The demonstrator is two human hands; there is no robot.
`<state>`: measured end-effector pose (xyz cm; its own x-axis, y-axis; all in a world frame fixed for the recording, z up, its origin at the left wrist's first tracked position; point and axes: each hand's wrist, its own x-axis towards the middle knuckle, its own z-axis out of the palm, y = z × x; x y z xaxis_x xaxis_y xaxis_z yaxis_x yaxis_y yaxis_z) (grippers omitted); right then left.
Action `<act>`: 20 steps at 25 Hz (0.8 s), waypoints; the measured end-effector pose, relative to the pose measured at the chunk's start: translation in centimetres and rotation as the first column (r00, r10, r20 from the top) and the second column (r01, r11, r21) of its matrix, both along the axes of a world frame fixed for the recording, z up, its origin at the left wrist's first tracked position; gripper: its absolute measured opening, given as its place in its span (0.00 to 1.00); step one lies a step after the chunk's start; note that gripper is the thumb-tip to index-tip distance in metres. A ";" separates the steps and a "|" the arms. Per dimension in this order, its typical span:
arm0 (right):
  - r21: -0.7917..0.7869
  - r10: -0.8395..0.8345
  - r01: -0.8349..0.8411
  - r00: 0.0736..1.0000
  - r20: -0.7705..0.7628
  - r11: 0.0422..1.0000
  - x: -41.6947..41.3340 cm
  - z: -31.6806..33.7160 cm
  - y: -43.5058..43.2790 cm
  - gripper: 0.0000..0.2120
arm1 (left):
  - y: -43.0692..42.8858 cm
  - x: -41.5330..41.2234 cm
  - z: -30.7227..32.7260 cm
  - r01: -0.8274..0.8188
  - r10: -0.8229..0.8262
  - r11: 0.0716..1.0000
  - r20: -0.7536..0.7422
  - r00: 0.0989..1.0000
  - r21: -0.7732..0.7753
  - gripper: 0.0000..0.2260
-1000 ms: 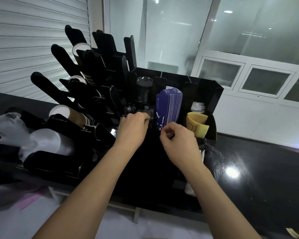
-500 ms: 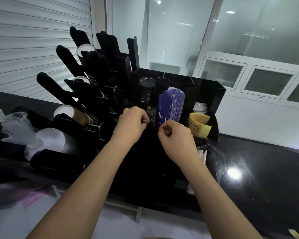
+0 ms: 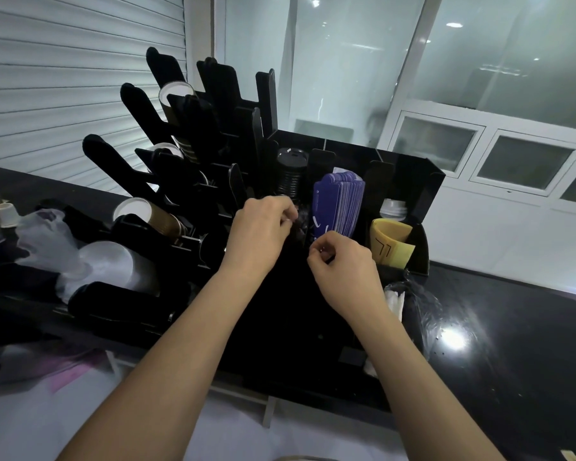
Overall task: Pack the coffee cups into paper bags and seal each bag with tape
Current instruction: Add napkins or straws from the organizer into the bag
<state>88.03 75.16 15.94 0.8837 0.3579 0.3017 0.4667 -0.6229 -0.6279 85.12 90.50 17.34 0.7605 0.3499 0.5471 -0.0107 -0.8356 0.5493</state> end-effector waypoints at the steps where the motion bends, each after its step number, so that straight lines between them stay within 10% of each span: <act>1: 0.007 0.000 0.000 1.000 0.004 1.000 -0.1 0.2 0.1 0.05 | -0.1 -0.4 0.6 -0.006 0.005 1.000 0.039 0.999 0.016 0.06; 15: 0.169 0.035 -0.077 0.970 0.241 0.983 -4.6 3.4 0.1 0.21 | -0.9 -8.2 8.3 0.105 -0.082 0.994 0.369 0.926 -0.040 0.05; 20: 0.140 0.034 -0.077 0.958 0.283 0.987 -6.5 2.8 -1.0 0.12 | -1.9 -10.6 7.4 0.225 -0.159 0.963 0.355 0.921 -0.152 0.04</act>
